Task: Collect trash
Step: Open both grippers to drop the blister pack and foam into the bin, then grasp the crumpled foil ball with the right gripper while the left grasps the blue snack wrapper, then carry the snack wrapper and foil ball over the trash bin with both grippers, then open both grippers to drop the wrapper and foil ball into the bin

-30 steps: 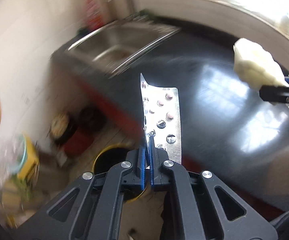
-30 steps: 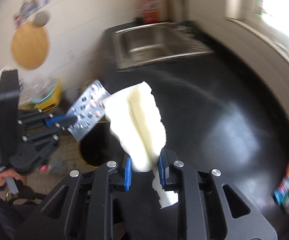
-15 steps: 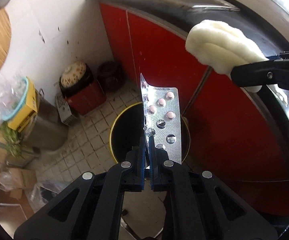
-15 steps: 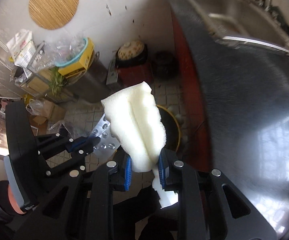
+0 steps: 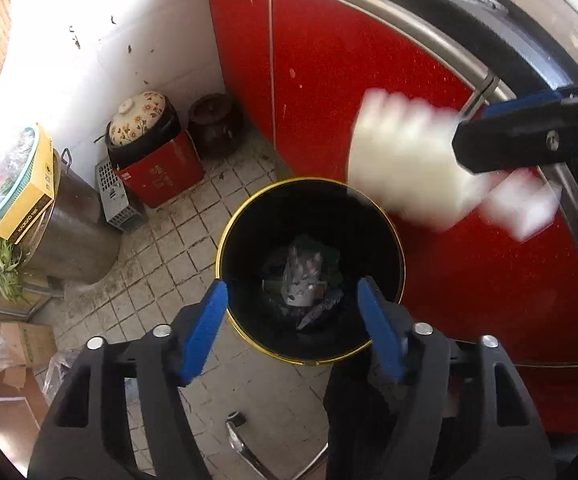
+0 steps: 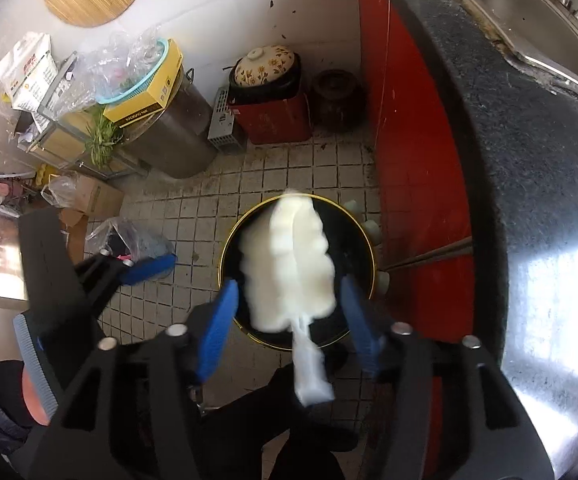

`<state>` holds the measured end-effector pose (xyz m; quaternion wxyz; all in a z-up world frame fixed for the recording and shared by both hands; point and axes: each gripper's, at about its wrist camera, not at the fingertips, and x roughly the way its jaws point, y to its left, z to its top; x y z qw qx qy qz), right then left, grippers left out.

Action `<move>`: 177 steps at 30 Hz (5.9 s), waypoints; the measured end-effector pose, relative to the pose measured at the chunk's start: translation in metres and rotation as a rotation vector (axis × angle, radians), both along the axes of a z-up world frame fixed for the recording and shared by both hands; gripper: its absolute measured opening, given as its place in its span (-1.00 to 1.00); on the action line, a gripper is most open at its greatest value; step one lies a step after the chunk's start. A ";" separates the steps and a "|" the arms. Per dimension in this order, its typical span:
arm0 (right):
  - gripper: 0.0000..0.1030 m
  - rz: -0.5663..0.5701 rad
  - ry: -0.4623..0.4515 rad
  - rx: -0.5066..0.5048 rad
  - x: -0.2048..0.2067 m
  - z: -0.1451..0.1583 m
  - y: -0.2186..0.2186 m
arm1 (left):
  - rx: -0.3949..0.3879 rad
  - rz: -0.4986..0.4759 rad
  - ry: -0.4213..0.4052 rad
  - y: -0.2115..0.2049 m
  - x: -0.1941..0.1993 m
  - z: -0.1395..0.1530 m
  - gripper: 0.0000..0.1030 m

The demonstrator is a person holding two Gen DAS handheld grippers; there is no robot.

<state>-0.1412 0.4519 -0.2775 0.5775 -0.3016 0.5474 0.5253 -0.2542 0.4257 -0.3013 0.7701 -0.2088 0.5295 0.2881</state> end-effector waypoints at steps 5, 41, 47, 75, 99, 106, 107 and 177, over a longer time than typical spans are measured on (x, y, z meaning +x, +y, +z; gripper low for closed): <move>0.36 -0.018 0.002 0.022 0.005 0.017 -0.018 | 0.003 -0.008 0.002 -0.001 -0.004 0.008 0.40; 0.70 -1.278 -0.492 0.129 0.054 0.214 -0.647 | 0.070 -1.082 -0.242 -0.428 0.271 0.192 0.80; 0.70 -1.289 -0.496 0.126 0.068 0.207 -0.664 | 0.049 -1.066 -0.205 -0.459 0.308 0.182 0.80; 0.70 -1.187 -0.265 0.031 0.267 0.067 -0.691 | 0.042 -1.016 -0.040 -0.518 0.491 0.088 0.81; -0.29 -1.144 -0.293 0.076 0.254 0.092 -0.681 | 0.043 -1.077 -0.161 -0.483 0.473 0.132 -0.89; -0.29 -1.170 -0.345 0.108 0.192 0.134 -0.677 | 0.071 -1.076 -0.206 -0.468 0.423 0.179 -0.89; -0.29 -1.172 -0.348 0.111 0.185 0.136 -0.678 | 0.065 -1.070 -0.207 -0.465 0.413 0.183 -0.89; 0.30 0.055 0.006 0.006 0.011 -0.014 0.009 | -0.122 0.089 -0.096 0.023 -0.001 -0.011 0.39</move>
